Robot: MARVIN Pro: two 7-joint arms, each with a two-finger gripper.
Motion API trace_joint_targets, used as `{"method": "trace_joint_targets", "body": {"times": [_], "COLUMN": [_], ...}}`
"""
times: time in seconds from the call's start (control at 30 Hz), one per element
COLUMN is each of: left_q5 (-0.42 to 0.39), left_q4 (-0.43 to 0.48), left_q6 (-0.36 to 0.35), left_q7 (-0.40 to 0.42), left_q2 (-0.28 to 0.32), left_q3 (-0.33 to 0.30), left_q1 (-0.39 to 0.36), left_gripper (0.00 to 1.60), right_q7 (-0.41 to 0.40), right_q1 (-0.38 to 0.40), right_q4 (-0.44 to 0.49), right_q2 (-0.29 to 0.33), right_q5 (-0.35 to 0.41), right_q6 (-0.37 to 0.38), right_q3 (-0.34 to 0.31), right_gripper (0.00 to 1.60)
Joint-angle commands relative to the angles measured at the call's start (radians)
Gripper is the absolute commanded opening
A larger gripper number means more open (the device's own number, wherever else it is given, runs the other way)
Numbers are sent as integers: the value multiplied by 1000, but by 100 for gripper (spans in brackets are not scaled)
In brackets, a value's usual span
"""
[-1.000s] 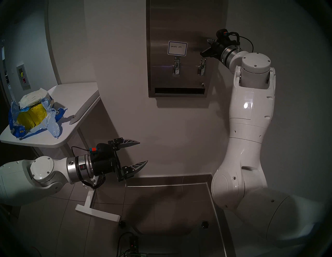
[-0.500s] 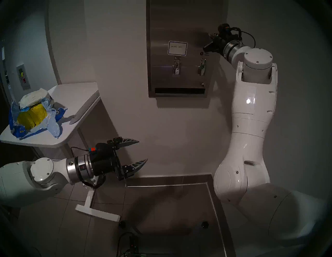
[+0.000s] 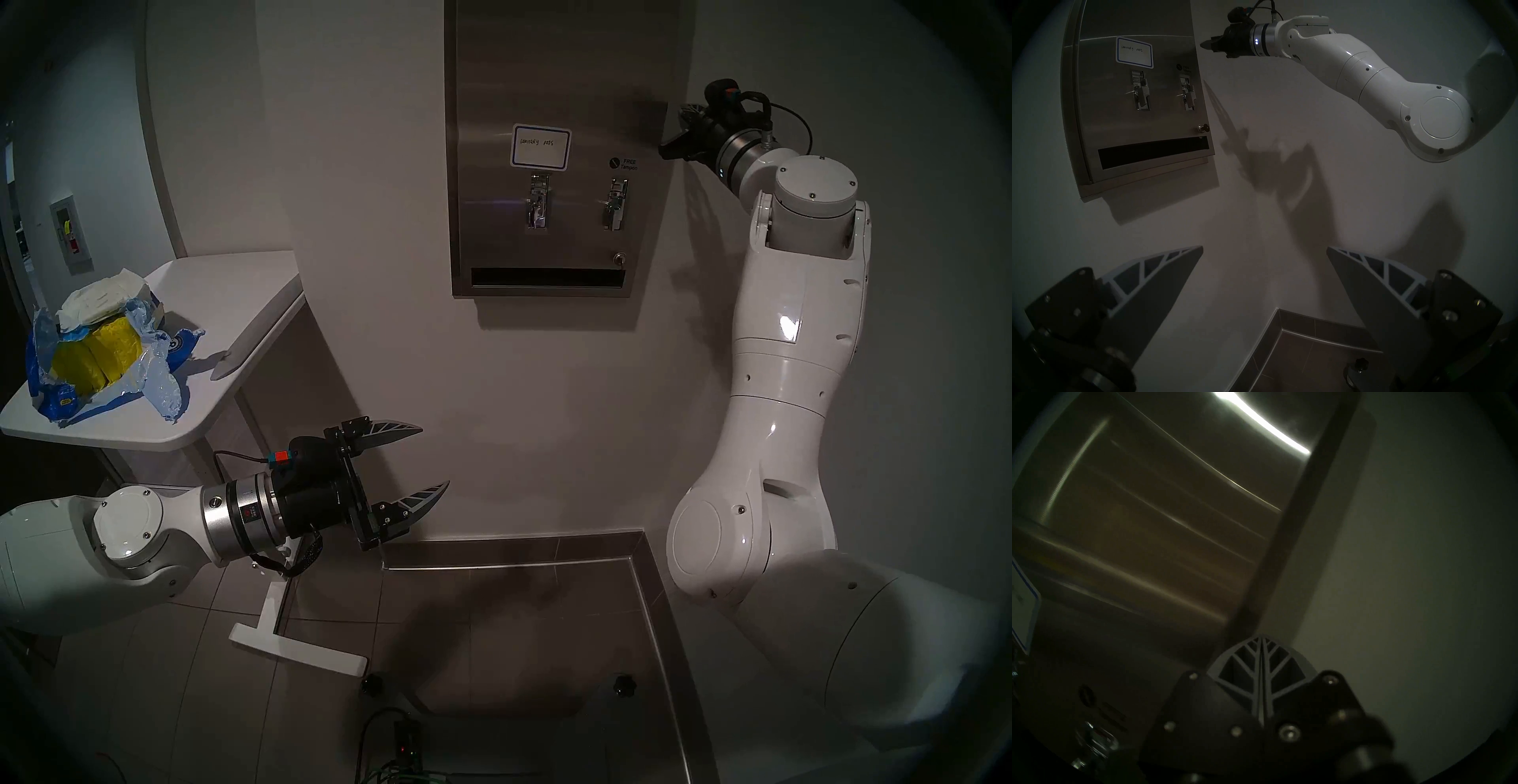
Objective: Open the dispenser door, put the pads inside, close the door
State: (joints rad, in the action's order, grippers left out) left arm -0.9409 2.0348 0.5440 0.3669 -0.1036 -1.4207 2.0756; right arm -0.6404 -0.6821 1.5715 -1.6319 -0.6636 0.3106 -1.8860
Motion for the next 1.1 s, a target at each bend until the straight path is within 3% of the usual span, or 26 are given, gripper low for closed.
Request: {"method": "trace_joint_targets", "body": {"times": [0.0, 0.57, 1.07], "left_q5": [4, 8, 28], "left_q4": [13, 17, 19], "left_q6": [36, 66, 92], "left_q7": [-9, -39, -68], "left_q2": [2, 2, 2], "left_q3": [-28, -42, -55], "left_q1": [9, 44, 76], "left_gripper": [160, 160, 160], "right_q7": [20, 21, 6], "right_q1": [20, -71, -182], "right_q4": [24, 71, 142], "right_q2": [31, 28, -11], "right_q5": [-10, -31, -29], "right_q6": [-5, 2, 0], "right_q3": [-30, -118, -168], "right_gripper": [0, 0, 0]}}
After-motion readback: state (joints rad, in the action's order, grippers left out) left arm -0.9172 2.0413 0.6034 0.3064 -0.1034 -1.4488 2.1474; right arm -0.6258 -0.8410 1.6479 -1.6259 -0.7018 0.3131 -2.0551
